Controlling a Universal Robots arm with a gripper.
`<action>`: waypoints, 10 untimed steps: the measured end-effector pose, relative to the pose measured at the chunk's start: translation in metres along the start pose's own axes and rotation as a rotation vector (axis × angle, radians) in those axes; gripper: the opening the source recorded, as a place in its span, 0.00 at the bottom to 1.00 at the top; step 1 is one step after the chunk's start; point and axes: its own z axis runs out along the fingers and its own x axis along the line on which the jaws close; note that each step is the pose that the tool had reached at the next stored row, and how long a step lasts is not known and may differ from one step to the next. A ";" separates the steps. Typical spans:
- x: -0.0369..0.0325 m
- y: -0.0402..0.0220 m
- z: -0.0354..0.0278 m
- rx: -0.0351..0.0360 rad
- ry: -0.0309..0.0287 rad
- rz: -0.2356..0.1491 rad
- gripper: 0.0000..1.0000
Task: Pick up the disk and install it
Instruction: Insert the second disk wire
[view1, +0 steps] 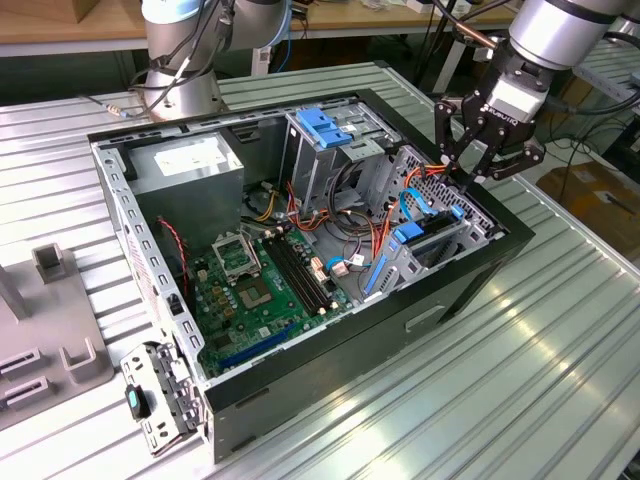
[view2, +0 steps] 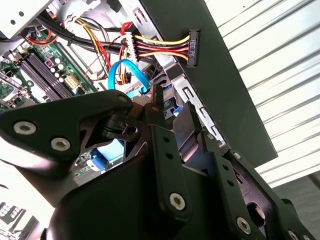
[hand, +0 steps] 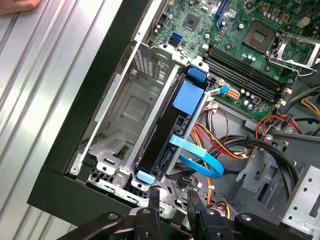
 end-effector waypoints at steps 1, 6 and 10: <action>0.0000 0.0000 0.0000 0.0000 0.0000 0.000 0.36; 0.0000 -0.0002 0.0000 0.0000 0.0000 -0.001 0.36; 0.0006 -0.0014 0.0000 -0.0002 -0.0012 -0.019 0.36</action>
